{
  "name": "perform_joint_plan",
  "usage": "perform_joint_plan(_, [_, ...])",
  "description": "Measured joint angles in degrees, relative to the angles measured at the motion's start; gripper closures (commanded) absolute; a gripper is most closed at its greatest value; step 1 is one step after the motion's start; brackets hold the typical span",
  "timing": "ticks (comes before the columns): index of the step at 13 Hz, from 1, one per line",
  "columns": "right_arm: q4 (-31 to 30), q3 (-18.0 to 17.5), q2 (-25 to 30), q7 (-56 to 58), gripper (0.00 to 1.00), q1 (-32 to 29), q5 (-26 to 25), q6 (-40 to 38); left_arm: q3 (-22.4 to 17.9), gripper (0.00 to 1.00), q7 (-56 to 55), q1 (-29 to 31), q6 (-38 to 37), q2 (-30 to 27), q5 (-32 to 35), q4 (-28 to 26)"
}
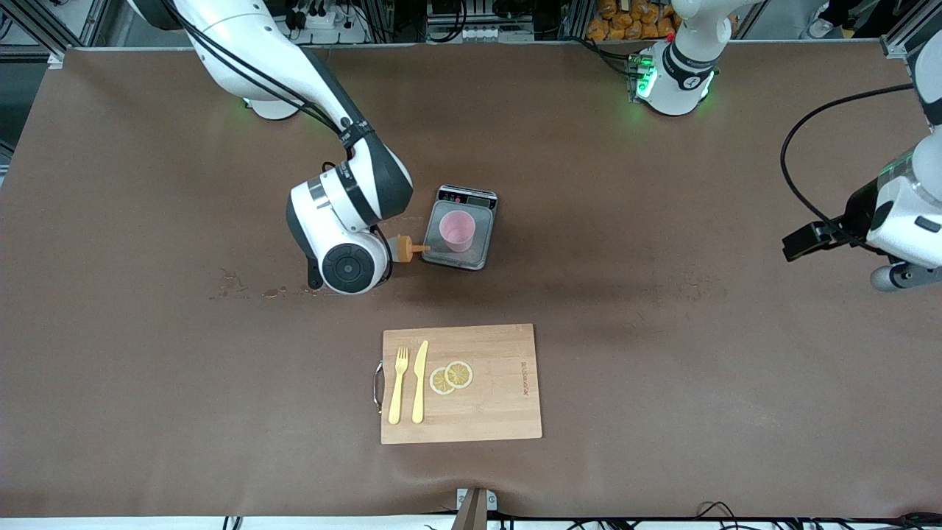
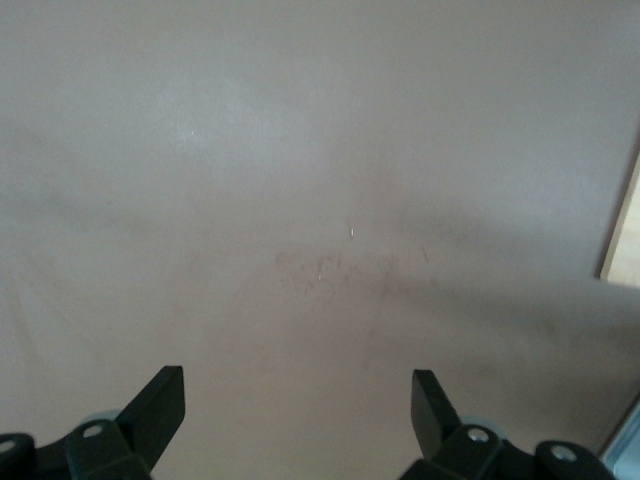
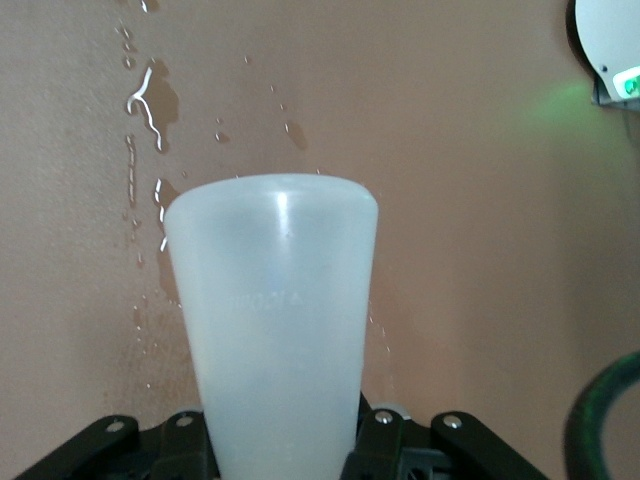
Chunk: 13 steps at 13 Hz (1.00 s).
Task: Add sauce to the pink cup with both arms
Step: 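Tilt the bottle nozzle into the pink cup with the right gripper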
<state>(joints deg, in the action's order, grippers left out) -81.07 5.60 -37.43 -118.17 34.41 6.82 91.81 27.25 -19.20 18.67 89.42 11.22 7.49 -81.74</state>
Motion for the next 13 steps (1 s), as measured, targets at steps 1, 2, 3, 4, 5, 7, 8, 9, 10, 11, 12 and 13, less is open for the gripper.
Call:
perform_joint_plan(1, [0.0, 0.0, 0.0, -0.5, 0.92, 0.4, -1.1, 0.0, -2.5, 0.0, 1.0, -1.5, -1.0, -1.0, -1.5, 0.0])
perform_joint_plan(2, [0.1, 0.0, 0.0, -0.8, 0.92, 0.7, -1.8, -0.1, -6.3, 0.0, 2.3, -4.1, -1.6, -1.8, -2.4, 0.0])
perform_joint_plan(3, [0.1, 0.0, 0.0, -0.8, 0.92, 0.8, -2.4, -0.2, -10.1, 0.0, 4.2, -7.0, -1.9, -2.5, -2.8, -0.1])
perform_joint_plan(4, [0.2, 0.0, 0.0, -0.9, 0.92, 1.0, -3.4, -0.5, -13.2, 0.0, 5.5, -9.4, -2.0, -3.1, -3.2, -0.5])
perform_joint_plan(5, [0.2, 0.0, 0.0, -0.9, 0.93, 1.3, -4.2, -0.9, -15.7, 0.0, 6.1, -11.2, -2.0, -3.7, -4.2, -1.1])
perform_joint_plan(7, [0.2, 0.0, 0.0, -1.0, 0.93, 2.2, -4.9, -1.3, -17.8, 0.0, 6.6, -12.4, -2.0, -4.8, -5.2, -2.5])
perform_joint_plan(8, [0.2, 0.0, 0.0, -1.3, 0.93, 2.8, -5.0, -1.3, -18.0, 0.0, 6.7, -12.6, -2.0, -5.2, -5.2, -2.9])
perform_joint_plan(9, [0.2, 0.0, 0.0, -1.6, 0.94, 3.3, -5.0, -1.4, -18.0, 0.0, 6.7, -12.9, -2.0, -5.5, -5.2, -3.2])
perform_joint_plan(10, [0.2, 0.0, 0.0, -1.7, 0.94, 3.8, -5.0, -1.4, -18.0, 0.0, 6.7, -13.2, -2.0, -5.9, -5.2, -3.4])
perform_joint_plan(11, [0.2, 0.0, 0.0, -1.8, 0.95, 4.3, -5.0, -1.4, -18.0, 0.0, 6.7, -13.4, -2.0, -6.3, -5.2, -3.8])
perform_joint_plan(12, [0.2, 0.0, 0.0, -1.8, 0.97, 4.7, -5.0, -1.4, -18.0, 0.0, 6.7, -13.6, -2.0, -6.9, -5.2, -4.6])
perform_joint_plan(13, [0.2, 0.0, 0.0, -1.8, 0.97, 5.0, -5.1, -1.4, -18.0, 0.0, 6.7, -13.9, -1.9, -7.5, -5.2, -5.4])
